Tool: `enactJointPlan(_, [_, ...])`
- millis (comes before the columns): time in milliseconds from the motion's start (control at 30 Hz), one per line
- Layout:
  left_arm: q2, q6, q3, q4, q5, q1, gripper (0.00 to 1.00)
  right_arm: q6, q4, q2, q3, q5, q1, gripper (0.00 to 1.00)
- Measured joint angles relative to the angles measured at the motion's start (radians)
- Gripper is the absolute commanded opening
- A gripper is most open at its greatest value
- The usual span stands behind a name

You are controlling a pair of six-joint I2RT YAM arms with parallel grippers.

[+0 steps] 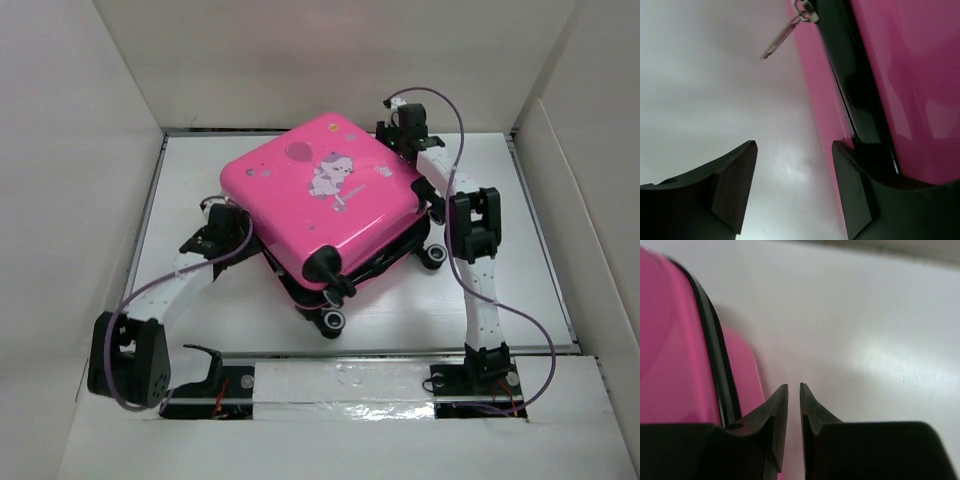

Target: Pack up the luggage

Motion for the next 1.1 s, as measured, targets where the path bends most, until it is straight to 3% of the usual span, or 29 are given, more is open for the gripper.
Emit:
enactJointPlan(67, [-0.068,-0.040,-0.044,-0.045,0.022,-0.058,0.62,-0.027,-0.044,0.075,0.189,-0.008,0.007,0.41])
enactJointPlan(100, [-0.112,-0.055,-0.068,-0.066,0.039,-0.082,0.64,-0.032,-0.051,0.093,0.246,-0.011,0.011,0.53])
enactJointPlan(200, [-0.238,-0.081,-0.105,-0.155,0.061,-0.129,0.68,-0.041,-0.035,0.068,0.267,0.000,0.017,0.71])
enactJointPlan(300, [-0.371,-0.082,-0.106,-0.198,0.035,-0.153,0.68,0.002,-0.043,-0.009,0.214,-0.057,0.026,0.79])
enactJointPlan(400, [-0.492,-0.089,-0.060,-0.186,-0.025,-0.161,0.68,0.025,-0.040,-0.124,0.130,-0.114,0.054,0.80])
enactJointPlan(433, [-0.527,-0.088,-0.031,-0.159,-0.047,-0.163,0.68,0.034,-0.032,-0.179,0.072,-0.127,0.061,0.76])
enactJointPlan(467, [-0.555,-0.088,0.000,-0.133,-0.065,-0.164,0.67,0.042,-0.020,-0.232,0.018,-0.137,0.066,0.64])
enactJointPlan(500, [-0.581,-0.087,0.036,-0.093,-0.083,-0.164,0.66,0.051,0.011,-0.299,-0.061,-0.143,0.068,0.33])
enactJointPlan(600, [-0.585,-0.084,0.146,0.018,-0.113,-0.164,0.63,0.089,0.089,-0.515,-0.286,-0.142,0.051,0.00])
enactJointPlan(733, [-0.483,-0.089,0.230,0.200,-0.094,-0.147,0.61,0.128,0.260,-0.861,-0.630,-0.050,0.003,0.00])
enactJointPlan(900, [-0.227,-0.109,0.254,0.343,-0.037,-0.059,0.62,0.190,0.420,-1.345,-1.090,0.104,0.007,0.00])
enactJointPlan(1000, [-0.032,-0.138,0.283,0.377,0.029,0.051,0.63,0.270,0.454,-1.590,-1.374,0.241,0.040,0.00])
enactJointPlan(1100, [0.136,-0.166,0.338,0.378,0.092,0.151,0.63,0.346,0.402,-1.728,-1.569,0.367,0.042,0.00])
